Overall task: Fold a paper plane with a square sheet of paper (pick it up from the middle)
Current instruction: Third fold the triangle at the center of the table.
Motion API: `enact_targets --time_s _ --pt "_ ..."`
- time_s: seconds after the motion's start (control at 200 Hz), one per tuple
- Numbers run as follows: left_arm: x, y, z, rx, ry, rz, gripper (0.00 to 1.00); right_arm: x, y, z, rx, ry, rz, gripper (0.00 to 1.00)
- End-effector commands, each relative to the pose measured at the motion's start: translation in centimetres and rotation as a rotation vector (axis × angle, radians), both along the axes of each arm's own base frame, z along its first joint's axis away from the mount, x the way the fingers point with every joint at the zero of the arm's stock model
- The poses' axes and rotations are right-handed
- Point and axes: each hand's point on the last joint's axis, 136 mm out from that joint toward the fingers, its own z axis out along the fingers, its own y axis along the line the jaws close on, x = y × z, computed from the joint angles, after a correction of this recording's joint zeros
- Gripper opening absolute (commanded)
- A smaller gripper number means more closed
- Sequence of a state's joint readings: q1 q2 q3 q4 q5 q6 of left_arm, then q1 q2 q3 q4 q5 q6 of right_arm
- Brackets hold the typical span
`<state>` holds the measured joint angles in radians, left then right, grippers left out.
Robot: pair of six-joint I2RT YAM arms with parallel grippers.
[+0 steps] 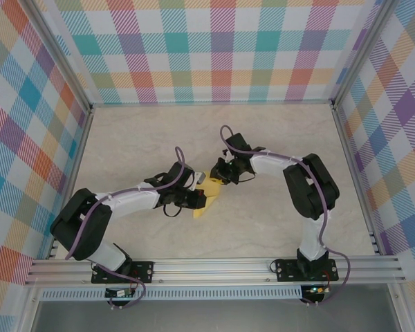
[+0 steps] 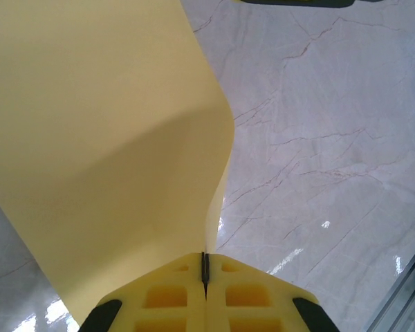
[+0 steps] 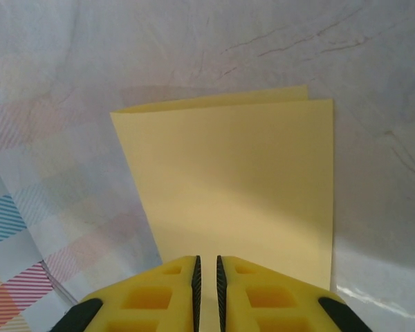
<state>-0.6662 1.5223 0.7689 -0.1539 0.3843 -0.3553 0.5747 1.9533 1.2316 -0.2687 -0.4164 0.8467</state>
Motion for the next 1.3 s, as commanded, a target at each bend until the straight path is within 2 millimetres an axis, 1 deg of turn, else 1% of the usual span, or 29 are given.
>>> enact_targets --time_s 0.0,0.135,0.355,0.445,0.535,0.69,0.9,1.01,1.135,1.295 --pt "0.2 -0.1 0.0 -0.015 0.022 0.002 0.00 -0.5 -0.1 -1.1 -0.049 0.033 0.039 0.16" --pt "0.1 0.0 -0.2 -0.001 0.026 -0.009 0.00 -0.7 -0.4 -2.7 -0.097 0.061 0.052 0.15" --pt "0.6 0.4 -0.2 0.013 0.030 -0.012 0.00 -1.2 -1.6 -4.9 -0.183 0.094 0.054 0.14" --pt "0.8 0.5 -0.3 0.019 0.036 -0.012 0.00 -1.3 -2.0 -5.4 -0.211 0.097 0.064 0.13" --pt "1.0 0.5 -0.2 0.009 0.045 -0.011 0.00 -1.4 -2.3 -5.5 -0.227 0.088 0.076 0.13" --pt "1.2 0.3 -0.1 -0.002 0.052 -0.005 0.00 -0.9 -1.9 -4.9 -0.221 0.047 0.123 0.13" --pt "1.6 0.0 -0.3 -0.020 0.084 0.025 0.01 -0.6 -0.8 -4.2 -0.184 0.023 0.176 0.13" --pt "1.9 -0.1 -0.2 -0.025 0.098 0.049 0.00 -0.3 0.2 -3.0 -0.128 0.006 0.194 0.14" --pt "2.1 -0.9 0.5 -0.084 0.116 0.067 0.00 0.2 1.2 -1.3 -0.068 -0.020 0.191 0.15" --pt "2.3 -1.0 0.8 -0.093 0.121 0.083 0.00 0.2 2.5 0.2 0.017 -0.032 0.194 0.15"
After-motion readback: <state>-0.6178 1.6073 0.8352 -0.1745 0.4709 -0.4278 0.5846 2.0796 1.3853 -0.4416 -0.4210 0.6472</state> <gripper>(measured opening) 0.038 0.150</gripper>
